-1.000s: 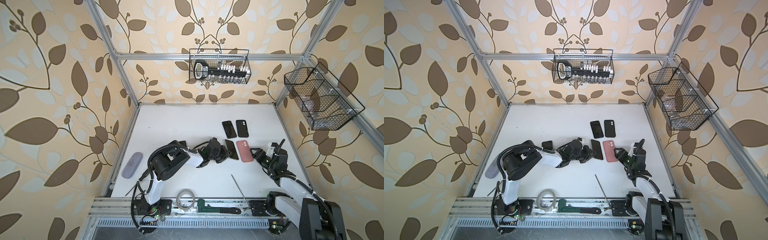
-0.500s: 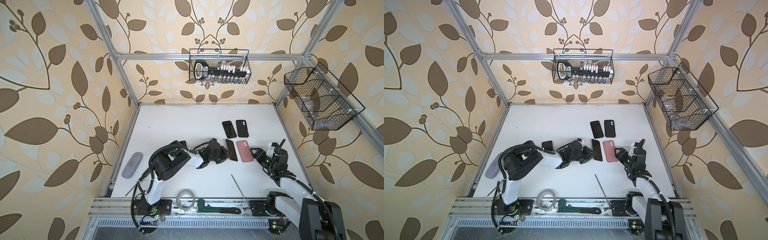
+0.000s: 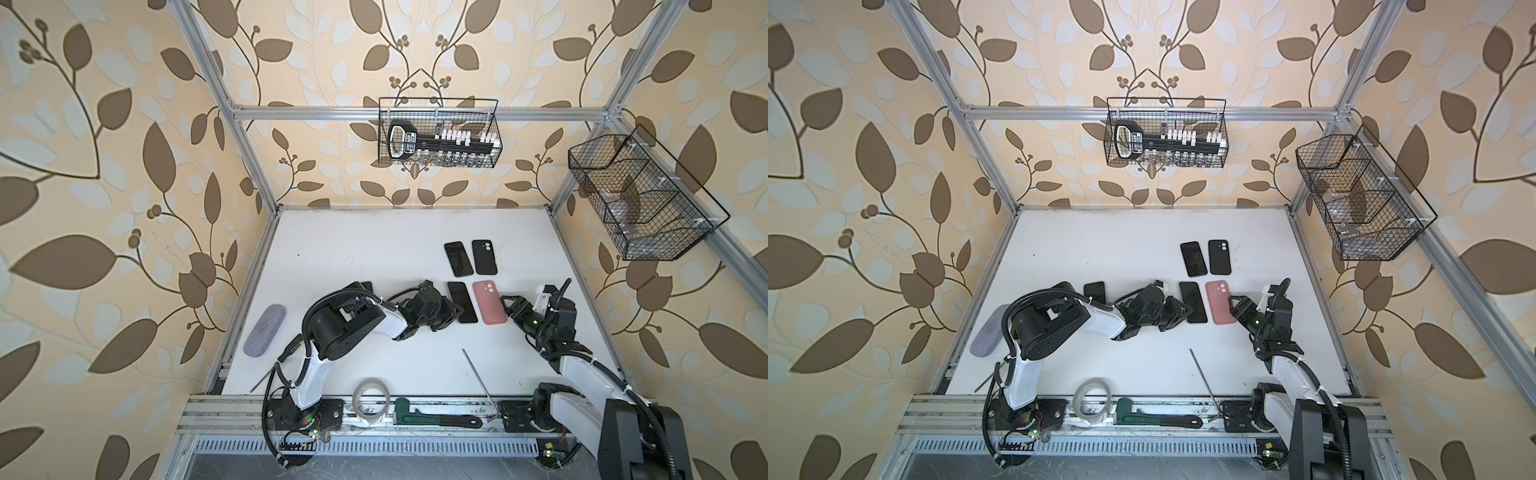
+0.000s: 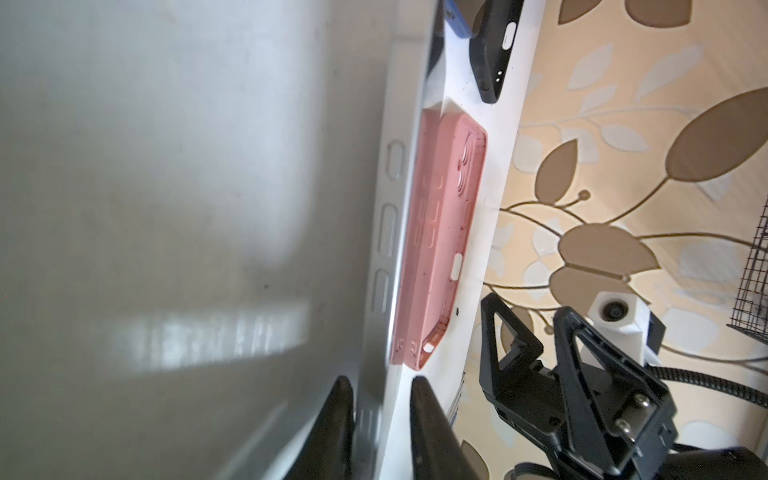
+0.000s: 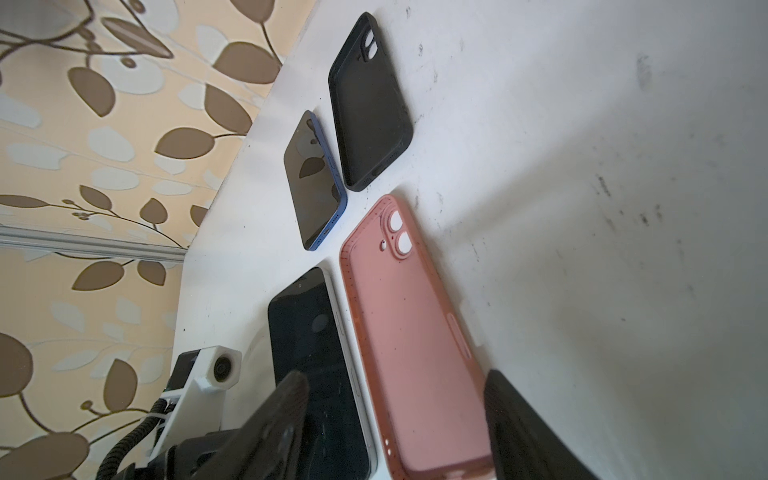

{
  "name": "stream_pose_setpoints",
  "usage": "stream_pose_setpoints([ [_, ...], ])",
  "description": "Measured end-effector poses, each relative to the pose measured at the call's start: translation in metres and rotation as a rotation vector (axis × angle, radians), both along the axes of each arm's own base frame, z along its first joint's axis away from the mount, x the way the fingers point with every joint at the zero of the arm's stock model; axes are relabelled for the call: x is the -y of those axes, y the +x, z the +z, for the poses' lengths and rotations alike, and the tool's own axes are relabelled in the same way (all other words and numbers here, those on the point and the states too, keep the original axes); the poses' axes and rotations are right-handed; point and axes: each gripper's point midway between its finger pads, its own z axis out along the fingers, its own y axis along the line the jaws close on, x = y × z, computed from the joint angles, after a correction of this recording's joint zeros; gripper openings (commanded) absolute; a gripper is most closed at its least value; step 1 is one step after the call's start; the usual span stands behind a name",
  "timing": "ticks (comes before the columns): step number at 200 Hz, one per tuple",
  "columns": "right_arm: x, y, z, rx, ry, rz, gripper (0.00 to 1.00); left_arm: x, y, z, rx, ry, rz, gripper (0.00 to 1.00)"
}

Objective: Take the phone out of the phone case
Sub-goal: 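Lower the bare silver phone flat onto the table with the left gripper, then open the left gripper and draw it back while the right gripper reaches toward the phone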

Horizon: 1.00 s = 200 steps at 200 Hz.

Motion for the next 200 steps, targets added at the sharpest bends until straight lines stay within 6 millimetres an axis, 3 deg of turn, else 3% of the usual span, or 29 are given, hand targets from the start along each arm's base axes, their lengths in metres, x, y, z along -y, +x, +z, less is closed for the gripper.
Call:
stream_pose_setpoints([
  [40,0.000,0.000,0.001,0.006,-0.001,0.000,0.68,-0.002,0.000,-0.003,-0.002,0.007,0.007,0.29],
  [99,0.000,-0.001,0.000,-0.001,-0.006,0.004,0.71,0.001,0.000,0.002,0.024,-0.002,0.001,0.44],
  [128,0.000,-0.002,-0.002,-0.008,-0.005,0.004,0.72,0.000,-0.001,0.007,0.033,0.008,-0.002,0.59],
  [200,-0.008,-0.002,0.002,-0.022,-0.038,0.045,0.73,-0.012,-0.003,0.020,0.047,0.076,0.005,0.82],
])
